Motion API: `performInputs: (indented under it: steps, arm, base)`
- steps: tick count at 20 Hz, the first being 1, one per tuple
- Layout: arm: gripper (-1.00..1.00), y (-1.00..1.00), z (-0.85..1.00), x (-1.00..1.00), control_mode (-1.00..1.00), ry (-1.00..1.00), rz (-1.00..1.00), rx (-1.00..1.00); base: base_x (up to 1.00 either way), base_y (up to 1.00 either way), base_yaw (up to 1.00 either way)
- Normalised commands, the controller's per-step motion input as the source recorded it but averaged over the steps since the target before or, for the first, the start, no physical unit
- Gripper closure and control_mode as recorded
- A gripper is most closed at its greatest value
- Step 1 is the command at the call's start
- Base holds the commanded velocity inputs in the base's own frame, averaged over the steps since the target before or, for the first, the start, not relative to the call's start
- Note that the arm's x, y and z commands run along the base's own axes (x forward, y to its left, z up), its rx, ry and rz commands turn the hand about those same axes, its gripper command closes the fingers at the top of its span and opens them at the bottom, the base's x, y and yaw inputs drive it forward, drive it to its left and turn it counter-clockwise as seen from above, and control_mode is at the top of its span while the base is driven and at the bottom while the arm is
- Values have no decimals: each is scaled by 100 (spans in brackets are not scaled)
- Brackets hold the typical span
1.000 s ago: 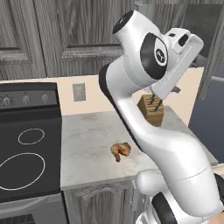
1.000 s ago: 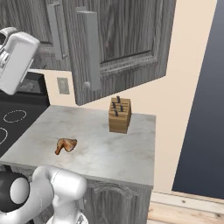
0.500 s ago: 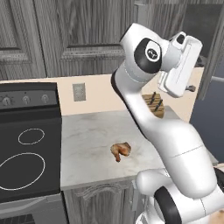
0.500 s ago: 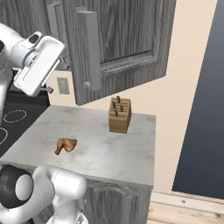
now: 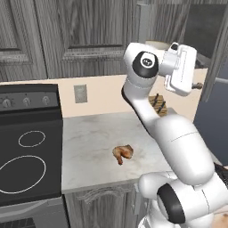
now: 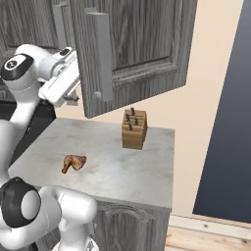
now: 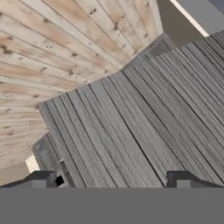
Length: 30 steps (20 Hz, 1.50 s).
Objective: Retrieve the bowl from the cabinet, then place the raw meat into the bowl to avoid contamination.
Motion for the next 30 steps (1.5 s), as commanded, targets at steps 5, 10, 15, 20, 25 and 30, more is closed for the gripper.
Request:
performInputs:
  steps: [5,10,15,20,25,30]
  arm:
    - [-100,-57,-19,-27,-100,27,-15,0]
    - [-100,-66,-29,-51,-100,6,-16,4]
    - [-100,-82,-14,-57,-100,2,-9,9]
    - [-100,-76,-10,-7,-100,0,6,9]
    - [-100,-20,-4,22,-100,0,6,0]
    - [-100,7,-1,26,-100,0,-1,-1]
  base:
    - [0,0,0]
    - [0,0,0]
    - [0,0,0]
    - [0,0,0]
    - [0,0,0]
    - [0,0,0]
